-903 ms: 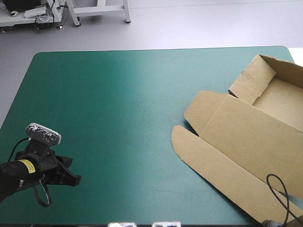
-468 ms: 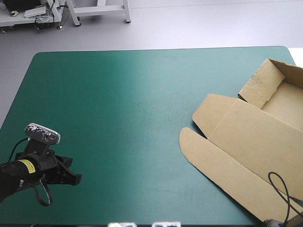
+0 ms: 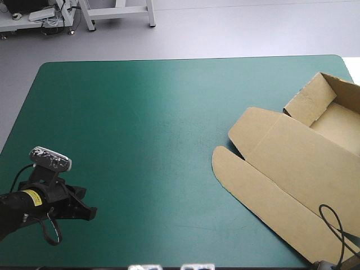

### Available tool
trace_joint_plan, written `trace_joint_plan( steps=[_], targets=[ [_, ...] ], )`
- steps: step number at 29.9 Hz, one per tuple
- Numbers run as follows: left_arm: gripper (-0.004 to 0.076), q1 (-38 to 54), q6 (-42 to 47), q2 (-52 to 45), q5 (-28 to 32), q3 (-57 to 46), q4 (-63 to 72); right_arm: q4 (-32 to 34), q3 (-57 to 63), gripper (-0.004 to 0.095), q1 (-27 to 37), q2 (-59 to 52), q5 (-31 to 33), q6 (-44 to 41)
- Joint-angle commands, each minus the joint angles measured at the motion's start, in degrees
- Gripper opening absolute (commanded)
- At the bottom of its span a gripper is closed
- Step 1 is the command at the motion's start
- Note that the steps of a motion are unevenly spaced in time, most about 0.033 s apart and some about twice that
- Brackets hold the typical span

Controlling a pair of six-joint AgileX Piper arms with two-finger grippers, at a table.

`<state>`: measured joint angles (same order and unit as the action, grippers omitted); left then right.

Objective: Fold the box

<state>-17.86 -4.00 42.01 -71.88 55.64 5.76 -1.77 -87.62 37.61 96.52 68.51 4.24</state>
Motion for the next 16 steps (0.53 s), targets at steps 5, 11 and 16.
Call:
trace_joint_plan(
  steps=[5, 11, 16],
  targets=[
    [-0.0009, -0.2, -0.4, -0.1, 1.2, 1.5, 0.5, 0.5, -1.7, 0.0405, 0.2, -7.3, -1.1, 0.7],
    [-0.0009, -0.2, -0.4, -0.1, 1.2, 1.5, 0.4, -4.0, -1.7, 0.0400, 0.2, -11.7, 1.1, 1.3],
    [-0.0009, -0.2, -1.7, -0.1, 2.7, 1.5, 0.0, -12.9, -1.6, 0.0256, 0.2, -16.4, 1.7, 4.8]
  ],
)
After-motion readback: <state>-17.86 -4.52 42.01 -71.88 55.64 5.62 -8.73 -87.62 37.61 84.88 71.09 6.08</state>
